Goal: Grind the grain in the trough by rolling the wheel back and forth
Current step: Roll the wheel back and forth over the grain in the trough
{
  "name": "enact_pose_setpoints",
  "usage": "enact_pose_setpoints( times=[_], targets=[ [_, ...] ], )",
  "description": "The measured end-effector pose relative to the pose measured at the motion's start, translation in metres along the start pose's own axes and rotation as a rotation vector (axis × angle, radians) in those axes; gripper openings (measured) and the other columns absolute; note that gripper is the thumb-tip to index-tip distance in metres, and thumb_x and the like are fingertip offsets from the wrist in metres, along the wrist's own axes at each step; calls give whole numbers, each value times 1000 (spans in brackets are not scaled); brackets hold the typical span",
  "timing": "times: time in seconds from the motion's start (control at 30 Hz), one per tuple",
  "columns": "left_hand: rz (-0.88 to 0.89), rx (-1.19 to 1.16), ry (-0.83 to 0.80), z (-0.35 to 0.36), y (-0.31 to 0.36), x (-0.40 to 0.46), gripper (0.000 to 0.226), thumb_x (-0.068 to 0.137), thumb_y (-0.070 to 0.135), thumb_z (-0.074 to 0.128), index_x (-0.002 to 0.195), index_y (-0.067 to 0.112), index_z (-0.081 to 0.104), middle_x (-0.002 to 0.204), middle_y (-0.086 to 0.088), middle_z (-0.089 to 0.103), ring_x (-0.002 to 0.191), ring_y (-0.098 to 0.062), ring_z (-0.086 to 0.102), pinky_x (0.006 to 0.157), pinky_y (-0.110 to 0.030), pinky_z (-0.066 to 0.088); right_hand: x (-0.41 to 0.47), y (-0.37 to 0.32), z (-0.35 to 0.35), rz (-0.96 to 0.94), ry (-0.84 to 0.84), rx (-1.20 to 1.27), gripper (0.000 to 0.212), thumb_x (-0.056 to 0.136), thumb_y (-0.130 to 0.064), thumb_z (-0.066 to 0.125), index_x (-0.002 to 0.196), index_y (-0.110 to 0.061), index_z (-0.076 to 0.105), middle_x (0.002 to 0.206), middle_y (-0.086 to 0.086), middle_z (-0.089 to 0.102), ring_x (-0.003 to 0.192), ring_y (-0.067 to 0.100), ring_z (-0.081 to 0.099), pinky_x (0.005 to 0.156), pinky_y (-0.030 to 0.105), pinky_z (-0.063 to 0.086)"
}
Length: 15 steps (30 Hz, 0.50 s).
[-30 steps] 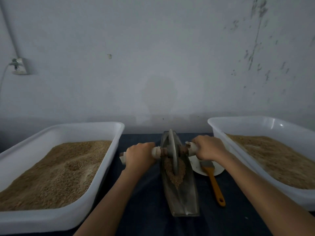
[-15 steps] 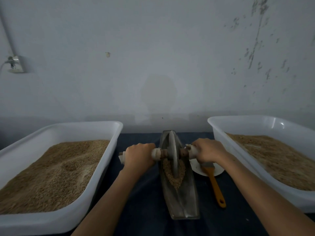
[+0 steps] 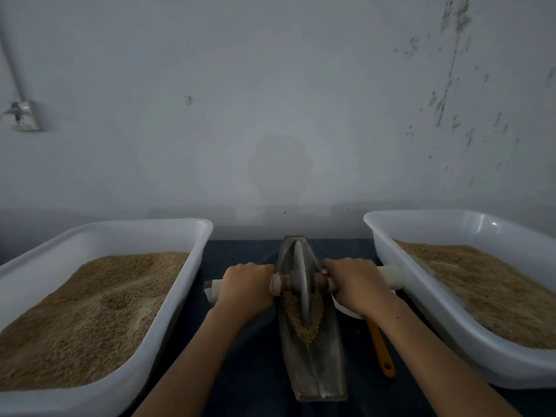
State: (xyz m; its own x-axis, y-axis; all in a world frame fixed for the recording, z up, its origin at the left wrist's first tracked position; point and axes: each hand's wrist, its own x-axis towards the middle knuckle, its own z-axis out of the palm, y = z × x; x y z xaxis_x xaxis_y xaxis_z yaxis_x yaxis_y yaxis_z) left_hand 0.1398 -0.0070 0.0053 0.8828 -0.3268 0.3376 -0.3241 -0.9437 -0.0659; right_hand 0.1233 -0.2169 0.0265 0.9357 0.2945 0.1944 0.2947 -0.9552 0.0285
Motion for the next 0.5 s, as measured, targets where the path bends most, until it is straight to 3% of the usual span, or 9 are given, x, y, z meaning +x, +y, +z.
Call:
enact_pose_setpoints(
  times=[0.1,0.27,0.37,0.5],
  targets=[
    [16,4,19,2,0,-2,16,88,35,53,78,30,42,63,12,40,58,-7,39,58,-24,28,-6,-2,-6,21,-14,-30,24,92,-16,52,116,-18,52,110,4,62,101,22,60,79,31,43],
    [50,7,0,4,-3,-4,15,87,36,53,80,31,41,67,12,45,63,-7,44,62,-25,33,-1,-3,-21,76,-338,33,48,91,-11,59,134,-19,40,130,7,52,118,23,52,102,40,42],
    [49,28,7,7,-4,1,18,88,38,52,78,32,39,64,12,41,60,-6,42,60,-25,32,2,0,-14,115,-271,30,45,91,-12,59,132,-18,40,127,5,56,115,22,55,99,38,45],
    [34,53,5,6,-7,16,16,88,36,52,79,29,42,67,12,46,57,-6,40,58,-24,30,10,4,5,113,-20,-4,24,91,-13,55,112,-16,44,113,3,61,102,21,59,74,27,38]
  ],
)
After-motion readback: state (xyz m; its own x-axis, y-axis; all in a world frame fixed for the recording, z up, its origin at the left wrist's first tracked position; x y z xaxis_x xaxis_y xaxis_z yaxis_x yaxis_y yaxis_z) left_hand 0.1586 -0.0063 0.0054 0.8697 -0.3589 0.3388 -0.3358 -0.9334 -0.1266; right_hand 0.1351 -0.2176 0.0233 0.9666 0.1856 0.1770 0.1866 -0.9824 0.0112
